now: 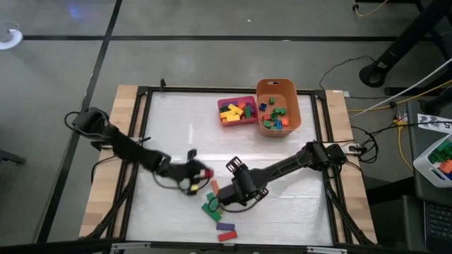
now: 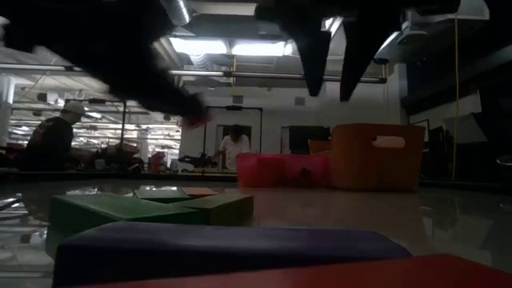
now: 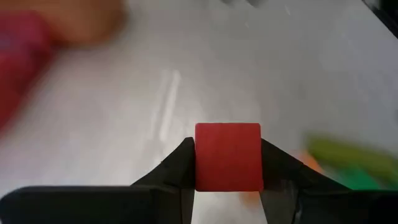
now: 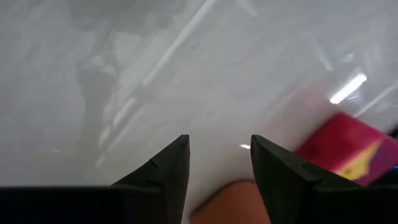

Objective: Sort blocks by size
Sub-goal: Put the small red block into the orange bin, then put the large orange block into the pink bin

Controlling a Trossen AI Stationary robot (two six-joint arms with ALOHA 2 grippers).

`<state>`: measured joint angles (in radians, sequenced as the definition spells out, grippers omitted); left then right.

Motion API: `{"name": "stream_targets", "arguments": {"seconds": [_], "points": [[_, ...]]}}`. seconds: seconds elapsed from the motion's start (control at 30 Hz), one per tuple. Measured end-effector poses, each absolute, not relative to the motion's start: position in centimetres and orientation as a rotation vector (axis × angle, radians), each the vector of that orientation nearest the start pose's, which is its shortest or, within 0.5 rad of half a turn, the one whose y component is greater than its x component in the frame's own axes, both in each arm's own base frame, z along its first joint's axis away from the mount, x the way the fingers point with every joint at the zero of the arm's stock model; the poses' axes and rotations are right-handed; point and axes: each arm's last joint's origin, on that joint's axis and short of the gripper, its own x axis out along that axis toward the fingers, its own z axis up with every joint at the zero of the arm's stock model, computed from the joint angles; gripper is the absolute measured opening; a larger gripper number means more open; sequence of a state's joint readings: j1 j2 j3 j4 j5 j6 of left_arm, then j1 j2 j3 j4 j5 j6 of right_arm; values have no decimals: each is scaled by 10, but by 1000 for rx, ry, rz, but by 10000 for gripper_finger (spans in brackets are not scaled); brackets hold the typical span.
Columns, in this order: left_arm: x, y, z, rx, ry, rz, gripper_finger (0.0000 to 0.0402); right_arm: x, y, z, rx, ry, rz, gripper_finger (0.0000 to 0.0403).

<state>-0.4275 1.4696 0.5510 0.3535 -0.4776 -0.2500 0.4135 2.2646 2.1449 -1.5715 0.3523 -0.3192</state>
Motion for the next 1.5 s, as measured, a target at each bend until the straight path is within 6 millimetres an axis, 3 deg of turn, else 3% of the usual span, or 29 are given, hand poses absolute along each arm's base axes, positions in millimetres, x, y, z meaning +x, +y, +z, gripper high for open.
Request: {"name": "stream_targets", "arguments": {"seconds": [0.13, 0.33, 0.6, 0.83, 1.07, 1.2, 1.5], "points": [[269, -63, 172, 15, 361, 190, 115, 388, 169, 248, -978, 1542, 250, 170], [297, -12, 202, 22, 192, 231, 116, 361, 154, 250, -974, 1595, 156, 170], [367, 41, 229, 186, 120, 295, 118, 308, 134, 243, -849, 1660, -52, 170], [432, 84, 225, 210, 88, 295, 118, 264, 137, 226, -723, 1716, -127, 170], [474, 113, 206, 197, 74, 325, 125, 238, 159, 218, -662, 1706, -143, 170], [484, 121, 195, 131, 76, 339, 149, 233, 173, 217, -658, 1653, -120, 170], [482, 127, 185, 4, 148, 353, 216, 238, 184, 213, -616, 1547, -74, 170]]}}
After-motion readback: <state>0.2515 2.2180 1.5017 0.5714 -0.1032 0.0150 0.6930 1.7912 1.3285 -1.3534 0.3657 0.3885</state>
